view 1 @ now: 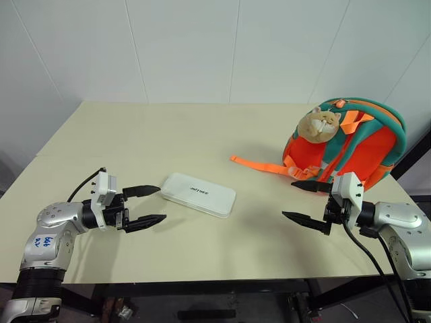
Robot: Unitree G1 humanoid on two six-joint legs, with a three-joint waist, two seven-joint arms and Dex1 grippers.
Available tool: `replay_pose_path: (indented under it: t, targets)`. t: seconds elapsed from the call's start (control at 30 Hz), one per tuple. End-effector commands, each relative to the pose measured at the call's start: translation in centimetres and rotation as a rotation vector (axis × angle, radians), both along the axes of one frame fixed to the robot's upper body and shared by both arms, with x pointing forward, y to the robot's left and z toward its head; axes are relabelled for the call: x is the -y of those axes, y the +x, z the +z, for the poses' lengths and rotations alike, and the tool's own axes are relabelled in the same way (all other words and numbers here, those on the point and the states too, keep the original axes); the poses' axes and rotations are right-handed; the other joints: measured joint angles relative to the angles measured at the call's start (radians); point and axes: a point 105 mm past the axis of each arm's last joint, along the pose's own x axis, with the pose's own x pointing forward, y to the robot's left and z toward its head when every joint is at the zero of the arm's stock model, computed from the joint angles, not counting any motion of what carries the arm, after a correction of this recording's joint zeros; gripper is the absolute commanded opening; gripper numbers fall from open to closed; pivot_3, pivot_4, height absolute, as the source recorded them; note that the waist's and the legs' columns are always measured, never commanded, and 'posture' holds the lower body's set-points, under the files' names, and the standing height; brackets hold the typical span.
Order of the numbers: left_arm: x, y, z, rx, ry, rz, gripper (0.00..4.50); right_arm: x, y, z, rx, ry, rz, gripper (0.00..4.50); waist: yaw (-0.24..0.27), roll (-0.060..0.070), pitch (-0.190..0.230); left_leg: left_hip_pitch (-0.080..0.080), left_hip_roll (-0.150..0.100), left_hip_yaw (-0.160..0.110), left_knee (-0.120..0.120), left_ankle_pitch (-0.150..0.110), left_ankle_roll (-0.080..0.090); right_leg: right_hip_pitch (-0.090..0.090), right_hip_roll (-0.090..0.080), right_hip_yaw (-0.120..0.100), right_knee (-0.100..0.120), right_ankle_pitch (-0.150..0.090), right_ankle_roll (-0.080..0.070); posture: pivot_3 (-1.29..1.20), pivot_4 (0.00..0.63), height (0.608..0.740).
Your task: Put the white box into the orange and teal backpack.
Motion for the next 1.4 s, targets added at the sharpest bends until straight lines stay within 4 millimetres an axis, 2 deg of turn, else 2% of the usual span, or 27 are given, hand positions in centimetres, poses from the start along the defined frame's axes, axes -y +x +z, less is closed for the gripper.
replay_pose_path:
  t: [0.03, 0.17, 0.27, 0.3, 0.37, 0.6, 0.7, 0.73, 0.77, 0.83, 0.93, 1.07, 1.23, 1.4]
  targets:
    - [0.0, -0.3, 1.1, 0.047, 0.019, -0.002, 4.50, -0.5, -0.1, 0.9, 0.031, 0.012, 0.015, 4.45, 0.000, 0.000, 0.000, 0.000, 0.000, 0.000, 0.000, 0.000, 0.000, 0.000, 0.000, 0.000, 0.000, 0.000, 0.000, 0.00, 0.150, 0.740]
    - [-0.3, -0.2, 1.2, 0.050, 0.014, 0.016, 4.50, -1.0, 0.1, 0.5, 0.016, 0.022, 0.024, 4.45, 0.000, 0.000, 0.000, 0.000, 0.000, 0.000, 0.000, 0.000, 0.000, 0.000, 0.000, 0.000, 0.000, 0.000, 0.000, 0.00, 0.150, 0.740]
    - [-0.6, -0.2, 1.0, 0.042, 0.020, 0.018, 4.50, -2.1, 0.0, 0.7, 0.012, 0.039, 0.051, 4.45, -0.001, 0.000, 0.000, 0.000, 0.000, 0.000, 0.000, 0.000, 0.000, 0.000, 0.000, 0.001, 0.000, 0.000, 0.000, 0.00, 0.150, 0.740]
    - [-0.9, -0.1, 1.0, 0.043, 0.025, 0.026, 4.31, -2.7, 0.1, 0.7, 0.013, 0.044, 0.058, 4.28, -0.002, 0.000, 0.000, 0.000, 0.000, 0.001, 0.000, 0.000, 0.000, 0.000, 0.000, 0.001, 0.000, 0.000, 0.000, 0.00, 0.150, 0.740]
    - [-1.5, 0.0, 0.9, 0.040, 0.028, 0.044, 3.89, -3.5, 0.1, 0.6, 0.011, 0.044, 0.067, 3.83, -0.002, 0.000, 0.000, 0.000, 0.000, 0.001, 0.000, 0.000, 0.000, -0.001, 0.000, 0.001, 0.000, 0.000, 0.000, 0.00, 0.150, 0.740]
    - [-4.3, 1.6, 0.0, 0.036, 0.064, 0.205, 1.55, -6.5, 1.3, -1.2, -0.019, 0.021, 0.059, 1.31, 0.000, 0.000, 0.000, 0.000, 0.001, 0.002, 0.000, 0.000, 0.000, -0.002, 0.000, 0.001, 0.000, 0.000, 0.000, 0.00, 0.150, 0.740]
    - [-4.7, 2.8, -0.8, 0.036, 0.097, 0.252, 0.56, -7.2, 2.1, -2.1, -0.040, -0.006, 0.051, 0.23, 0.003, 0.000, 0.000, -0.001, 0.000, 0.002, 0.000, 0.000, 0.000, -0.002, 0.000, 0.001, 0.000, 0.000, 0.000, 0.00, 0.150, 0.740]
    - [-4.8, 3.4, -1.2, 0.036, 0.110, 0.273, 0.25, -7.5, 2.3, -2.6, -0.051, -0.013, 0.049, 0.00, 0.004, 0.000, 0.000, -0.001, 0.000, 0.002, 0.000, 0.000, 0.000, -0.002, 0.000, 0.001, 0.000, 0.000, 0.000, 0.00, 0.150, 0.740]
    - [-4.8, 3.8, -1.5, 0.036, 0.117, 0.286, 0.07, -7.6, 2.5, -2.9, -0.057, -0.017, 0.047, 0.00, 0.004, 0.000, 0.000, -0.001, 0.001, 0.002, 0.000, 0.000, 0.000, -0.002, 0.000, 0.001, 0.000, 0.001, 0.000, 0.00, 0.150, 0.740]
    - [-4.8, 4.5, -1.6, 0.042, 0.104, 0.311, 0.07, -7.6, 3.1, -3.3, -0.059, -0.020, 0.021, 0.00, 0.004, 0.000, 0.000, 0.000, 0.000, 0.002, 0.000, 0.000, 0.000, -0.002, 0.000, 0.001, 0.000, 0.001, 0.000, 0.00, 0.150, 0.740]
    - [-5.1, 6.8, -1.2, 0.038, 0.023, 0.435, 0.07, -7.5, 5.0, -3.5, -0.042, 0.004, -0.085, 0.00, 0.004, 0.000, 0.000, -0.001, 0.000, 0.002, 0.000, 0.000, 0.000, -0.002, 0.000, 0.001, 0.001, 0.001, 0.000, 0.00, 0.150, 0.740]
    - [-4.2, 9.3, -2.6, 0.012, 0.048, 0.521, 0.07, -8.1, 6.4, -4.7, -0.050, -0.045, -0.147, 0.00, 0.004, 0.000, 0.000, -0.001, 0.000, 0.002, 0.000, 0.000, 0.000, -0.003, 0.001, 0.001, 0.001, 0.001, 0.001, 0.00, 0.150, 0.740]
    - [-3.1, 10.7, -2.4, 0.027, 0.037, 0.543, 0.07, -9.0, 6.5, -5.8, -0.094, -0.046, -0.157, 0.00, 0.000, 0.000, 0.000, -0.002, 0.001, 0.003, 0.000, 0.000, 0.000, -0.004, 0.001, 0.001, 0.001, 0.001, 0.002, 0.00, 0.150, 0.740]
    - [-2.3, 11.2, -2.7, 0.015, 0.034, 0.528, 0.07, -10.3, 6.1, -5.8, -0.124, -0.019, -0.142, 0.00, 0.000, 0.000, 0.000, -0.002, 0.001, 0.004, 0.000, 0.000, 0.000, -0.005, 0.001, 0.001, 0.002, 0.001, 0.002, 0.00, 0.150, 0.740]
